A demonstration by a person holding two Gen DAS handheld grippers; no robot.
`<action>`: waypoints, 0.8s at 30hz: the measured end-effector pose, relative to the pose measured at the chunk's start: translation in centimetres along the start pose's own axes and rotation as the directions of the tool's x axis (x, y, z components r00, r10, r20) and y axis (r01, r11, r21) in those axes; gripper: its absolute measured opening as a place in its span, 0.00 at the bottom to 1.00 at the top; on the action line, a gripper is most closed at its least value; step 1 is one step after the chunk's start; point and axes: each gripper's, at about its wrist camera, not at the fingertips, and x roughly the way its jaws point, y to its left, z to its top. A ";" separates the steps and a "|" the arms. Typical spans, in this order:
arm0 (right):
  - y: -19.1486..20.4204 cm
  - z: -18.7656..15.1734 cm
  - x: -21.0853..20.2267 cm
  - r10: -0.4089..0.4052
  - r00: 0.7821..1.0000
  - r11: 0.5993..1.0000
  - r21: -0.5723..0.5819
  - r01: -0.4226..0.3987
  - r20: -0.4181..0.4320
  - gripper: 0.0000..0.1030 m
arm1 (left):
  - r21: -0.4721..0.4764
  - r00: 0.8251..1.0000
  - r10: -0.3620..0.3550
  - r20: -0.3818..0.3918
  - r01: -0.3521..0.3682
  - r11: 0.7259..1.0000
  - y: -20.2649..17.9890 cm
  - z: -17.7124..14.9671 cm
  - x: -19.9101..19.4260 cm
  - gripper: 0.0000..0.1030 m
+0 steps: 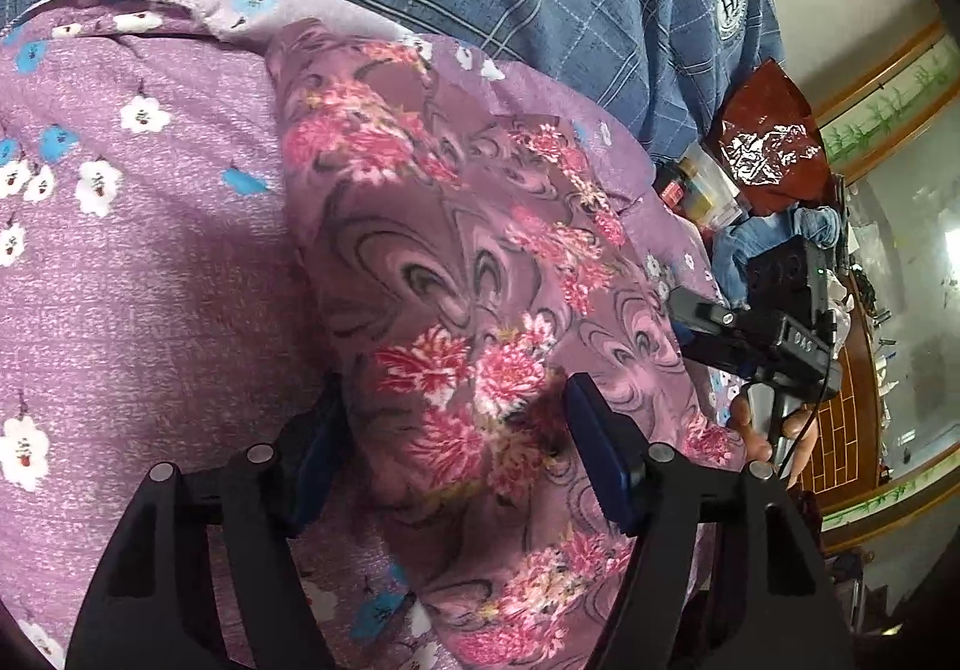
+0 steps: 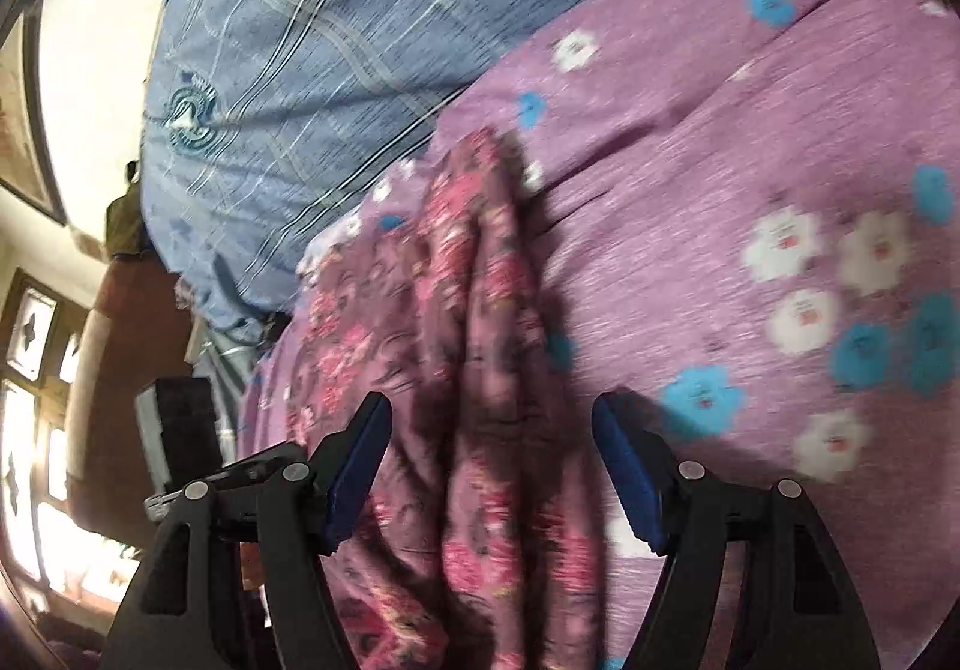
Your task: Fold small clothes
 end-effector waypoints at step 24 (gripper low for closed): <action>4.8 -2.0 2.6 -0.123 0.992 0.983 -0.137 0.122 0.004 0.49 | 0.038 0.997 0.051 0.059 -0.053 0.998 -1.0 0.3 -0.9 0.41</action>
